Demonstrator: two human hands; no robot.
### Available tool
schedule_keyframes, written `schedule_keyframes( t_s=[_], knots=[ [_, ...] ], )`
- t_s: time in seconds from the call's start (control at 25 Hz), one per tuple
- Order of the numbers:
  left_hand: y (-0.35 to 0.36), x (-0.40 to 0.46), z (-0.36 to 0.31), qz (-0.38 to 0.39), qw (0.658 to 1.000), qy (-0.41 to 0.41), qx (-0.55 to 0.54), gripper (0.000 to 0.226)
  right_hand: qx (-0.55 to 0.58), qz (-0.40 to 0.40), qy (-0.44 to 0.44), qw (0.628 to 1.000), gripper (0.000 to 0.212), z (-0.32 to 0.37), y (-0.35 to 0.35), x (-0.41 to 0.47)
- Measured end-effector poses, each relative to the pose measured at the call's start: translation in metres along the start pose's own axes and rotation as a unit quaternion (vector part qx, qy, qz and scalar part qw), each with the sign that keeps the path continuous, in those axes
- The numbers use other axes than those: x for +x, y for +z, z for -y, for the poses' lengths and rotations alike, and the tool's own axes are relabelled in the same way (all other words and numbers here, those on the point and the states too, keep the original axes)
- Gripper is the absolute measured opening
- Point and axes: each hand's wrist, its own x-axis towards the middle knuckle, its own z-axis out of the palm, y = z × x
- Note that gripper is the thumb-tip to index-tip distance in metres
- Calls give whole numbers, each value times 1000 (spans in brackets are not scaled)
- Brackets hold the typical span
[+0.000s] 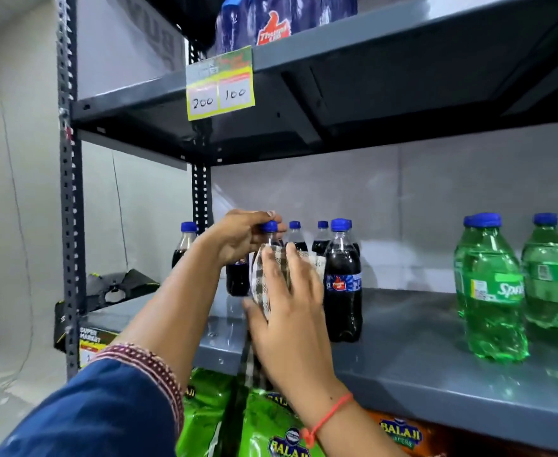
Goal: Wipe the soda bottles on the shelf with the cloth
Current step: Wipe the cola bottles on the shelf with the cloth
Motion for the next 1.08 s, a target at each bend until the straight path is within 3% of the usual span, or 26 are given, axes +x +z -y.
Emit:
schedule_keyframes(
  t_s=[0.16, 0.44, 1.08],
  knots=[
    [2, -2, -7, 2, 1000, -24, 17, 23, -54, 77, 34, 995, 63, -10, 25, 9],
    [3, -3, -9, 15, 999, -27, 32, 22, -116, 78, -35, 990, 78, -20, 34, 18],
    [6, -9, -9, 3, 999, -26, 26, 24, -124, 101, -59, 985, 64, -26, 27, 24]
  ],
)
